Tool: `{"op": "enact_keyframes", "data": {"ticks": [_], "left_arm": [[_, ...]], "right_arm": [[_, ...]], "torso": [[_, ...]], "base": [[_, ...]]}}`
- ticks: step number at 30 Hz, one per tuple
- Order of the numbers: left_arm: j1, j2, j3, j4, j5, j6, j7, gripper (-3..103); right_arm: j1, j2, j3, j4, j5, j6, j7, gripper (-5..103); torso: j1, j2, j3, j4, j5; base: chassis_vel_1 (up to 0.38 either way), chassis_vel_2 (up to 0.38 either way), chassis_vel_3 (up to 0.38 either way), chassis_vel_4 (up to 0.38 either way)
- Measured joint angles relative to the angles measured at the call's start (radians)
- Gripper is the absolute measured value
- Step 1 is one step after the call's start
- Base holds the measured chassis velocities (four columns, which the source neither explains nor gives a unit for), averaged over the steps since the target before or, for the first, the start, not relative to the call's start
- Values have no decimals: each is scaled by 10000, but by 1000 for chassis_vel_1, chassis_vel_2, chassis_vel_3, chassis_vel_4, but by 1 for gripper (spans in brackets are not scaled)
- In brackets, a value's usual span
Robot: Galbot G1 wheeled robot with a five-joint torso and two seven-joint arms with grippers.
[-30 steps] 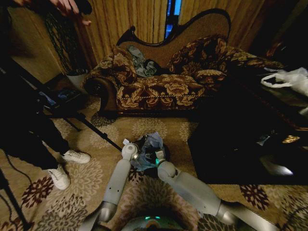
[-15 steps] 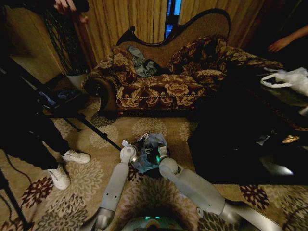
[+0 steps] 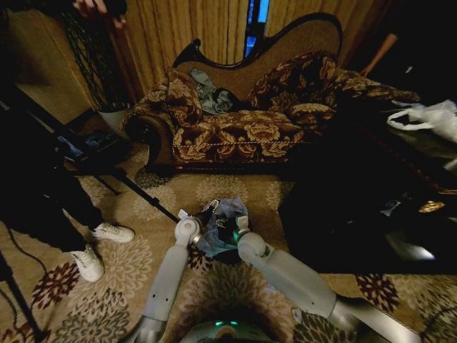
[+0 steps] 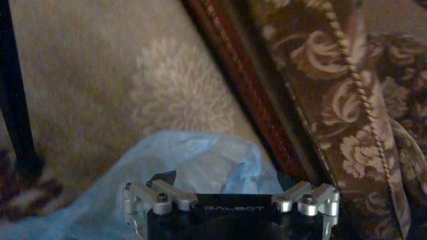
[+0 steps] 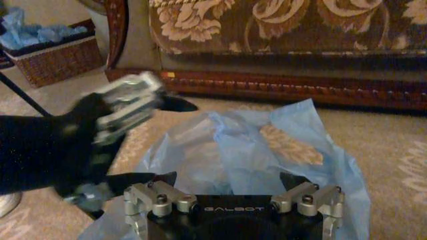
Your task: Place a garbage bag over the trash bin.
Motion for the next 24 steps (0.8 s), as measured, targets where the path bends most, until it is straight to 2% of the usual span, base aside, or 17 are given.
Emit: {"op": "enact_keyframes", "data": {"ticks": [1, 2, 5, 6, 9, 10, 12, 13, 15, 17, 18, 19, 20, 21, 24], "left_arm": [[172, 79, -4, -258, 408, 29, 180, 100], [172, 79, -4, -258, 408, 29, 180, 100], [572, 152, -35, -881, 1523, 29, 631, 100], [572, 152, -35, -881, 1523, 29, 631, 100], [939, 206, -30, -1326, 3085, -49, 1271, 100], [939, 206, -30, -1326, 3085, -49, 1271, 100], [1200, 310, 30, -1566, 4746, -119, 1947, 100], [1200, 310, 30, -1566, 4746, -119, 1947, 100], [1320, 397, 42, -1669, 5854, -163, 2370, 100], [1376, 566, 23, -1632, 7300, -371, 2947, 100], [1387, 634, 4, -1572, 7654, -448, 3232, 100], [1387, 634, 4, -1572, 7654, -448, 3232, 100], [1407, 779, -36, -1427, 8279, -557, 3799, 100], [1407, 779, -36, -1427, 8279, -557, 3799, 100], [1513, 1058, -122, -1104, 9354, -962, 4997, 100]], "right_arm": [[4, 3, 39, 12, 11, 0, -3, 100], [4, 3, 39, 12, 11, 0, -3, 100], [29, -23, 124, 97, 73, 0, -4, 100], [29, -23, 124, 97, 73, 0, -4, 100], [72, -97, 163, 276, 197, -1, 5, 100], [72, -97, 163, 276, 197, -1, 5, 100], [119, -167, 193, 421, 289, -1, 13, 100], [119, -167, 193, 421, 289, -1, 13, 100], [152, -225, 221, 540, 374, -1, 15, 100], [149, -346, 332, 762, 478, 8, -46, 100], [124, -395, 386, 861, 514, 18, -103, 100], [124, -395, 386, 861, 514, 18, -103, 100], [30, -525, 501, 1127, 596, 32, -267, 100], [30, -525, 501, 1127, 596, 32, -267, 100], [-403, -924, 783, 1973, 627, 88, -662, 100]], "torso": [[0, 0, 0, -1, 0], [0, 0, 0, -1, 0], [0, 0, 0, -1, 0], [0, 0, 0, -1, 0], [0, 0, 0, -2, 1], [0, 0, 0, -2, 1], [0, 0, 0, -1, 0], [0, 0, 0, -1, 0], [0, 1, 0, 0, 1], [0, 1, 0, 0, 2], [0, 1, 0, 0, 2], [0, 1, 0, 0, 2], [0, 0, 0, -1, 1], [0, 0, 0, -1, 1], [0, 0, 0, -1, 0]], "base": [[0, 0, 0, 0], [0, 0, 0, 0], [0, 0, 0, 0], [0, 0, 0, 0], [0, 0, 0, 0], [0, 0, 0, 0], [0, 0, 0, 0], [0, 0, 0, 0], [0, 0, 0, 0], [0, 0, 0, 0], [0, 0, 0, 0], [0, 0, 0, 0], [0, 0, 0, 0], [0, 0, 0, 0], [0, 0, 0, 0]]}}
